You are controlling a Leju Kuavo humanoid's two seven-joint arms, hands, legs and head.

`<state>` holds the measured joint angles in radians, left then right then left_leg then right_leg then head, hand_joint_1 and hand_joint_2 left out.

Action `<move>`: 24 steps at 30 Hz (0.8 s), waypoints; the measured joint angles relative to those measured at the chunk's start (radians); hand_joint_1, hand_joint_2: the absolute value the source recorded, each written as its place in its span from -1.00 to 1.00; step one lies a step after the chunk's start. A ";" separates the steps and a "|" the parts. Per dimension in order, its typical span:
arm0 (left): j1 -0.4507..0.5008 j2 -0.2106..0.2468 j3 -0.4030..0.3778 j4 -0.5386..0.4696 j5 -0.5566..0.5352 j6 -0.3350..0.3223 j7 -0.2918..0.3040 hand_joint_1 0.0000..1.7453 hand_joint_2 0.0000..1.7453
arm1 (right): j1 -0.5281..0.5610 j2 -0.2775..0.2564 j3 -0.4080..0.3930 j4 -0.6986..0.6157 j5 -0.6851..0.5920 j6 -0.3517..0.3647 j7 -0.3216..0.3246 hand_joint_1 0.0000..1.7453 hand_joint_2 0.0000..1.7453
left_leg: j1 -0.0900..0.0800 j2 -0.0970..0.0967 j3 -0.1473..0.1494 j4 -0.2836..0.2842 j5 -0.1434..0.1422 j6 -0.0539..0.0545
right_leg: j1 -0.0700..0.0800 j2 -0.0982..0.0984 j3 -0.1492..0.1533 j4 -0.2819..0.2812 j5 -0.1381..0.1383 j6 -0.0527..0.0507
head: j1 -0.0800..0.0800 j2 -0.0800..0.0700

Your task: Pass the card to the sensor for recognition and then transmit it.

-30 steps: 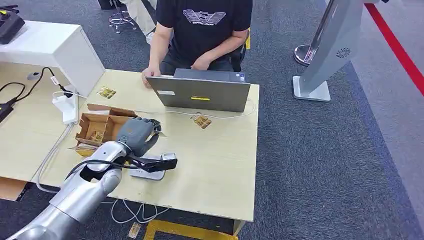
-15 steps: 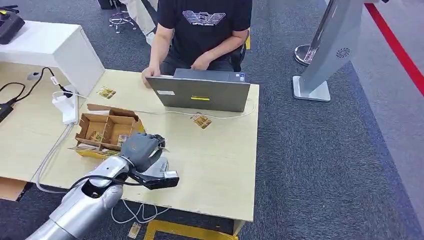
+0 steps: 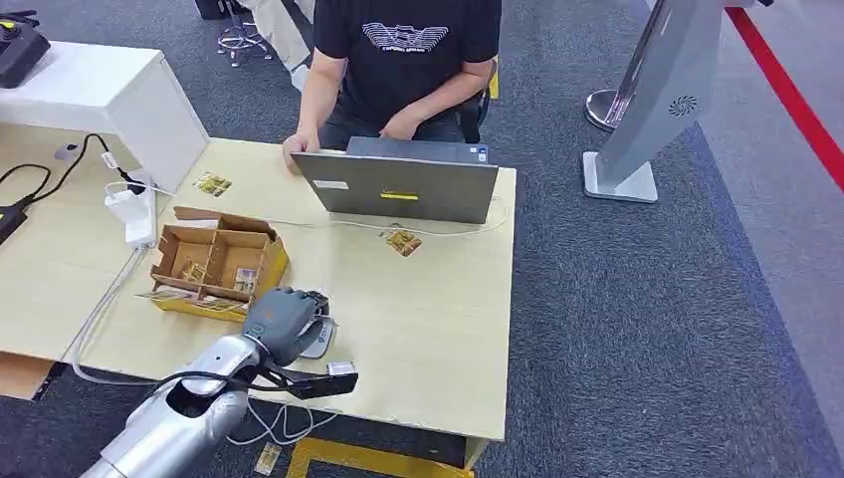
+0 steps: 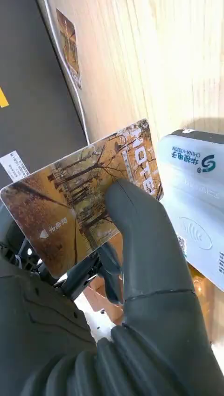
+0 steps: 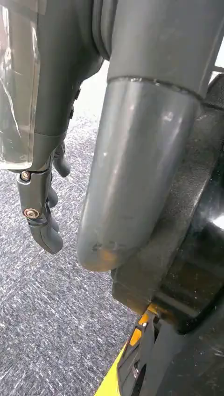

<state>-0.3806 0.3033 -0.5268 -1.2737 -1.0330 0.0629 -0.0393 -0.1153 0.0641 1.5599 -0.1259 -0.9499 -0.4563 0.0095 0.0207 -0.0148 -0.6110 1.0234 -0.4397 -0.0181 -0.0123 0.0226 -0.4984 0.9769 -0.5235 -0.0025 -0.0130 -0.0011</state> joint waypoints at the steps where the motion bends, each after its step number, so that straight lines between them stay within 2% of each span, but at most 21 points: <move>1: 0.000 0.000 0.000 0.000 0.000 0.000 0.000 1.00 1.00 | 0.000 0.000 0.000 0.000 0.000 0.000 0.000 -1.00 -1.00 | 0.000 0.000 0.000 0.000 0.000 0.000 | 0.000 0.000 0.000 0.000 0.000 0.000 | 0.000 0.000; 11: 0.022 -0.009 0.007 0.018 -0.011 0.029 0.022 1.00 1.00 | 0.000 0.000 0.000 0.000 -0.005 0.000 0.018 -1.00 -1.00 | 0.000 0.000 0.000 0.000 0.000 0.000 | 0.000 0.000 0.000 0.000 0.000 0.000 | 0.000 0.000; 24: 0.050 -0.022 0.092 0.059 -0.029 0.047 0.050 1.00 1.00 | 0.000 0.000 0.000 0.000 -0.010 0.000 0.020 -1.00 -1.00 | 0.000 0.000 0.000 0.000 0.000 0.000 | 0.000 0.000 0.000 0.000 0.000 0.000 | 0.000 0.000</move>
<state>-0.3305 0.2811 -0.4349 -1.2143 -1.0620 0.1095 0.0103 -0.1155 0.0641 1.5599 -0.1259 -0.9594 -0.4563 0.0298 0.0207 -0.0149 -0.6110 1.0234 -0.4397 -0.0181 -0.0123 0.0223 -0.4983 0.9769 -0.5235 -0.0025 -0.0130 -0.0011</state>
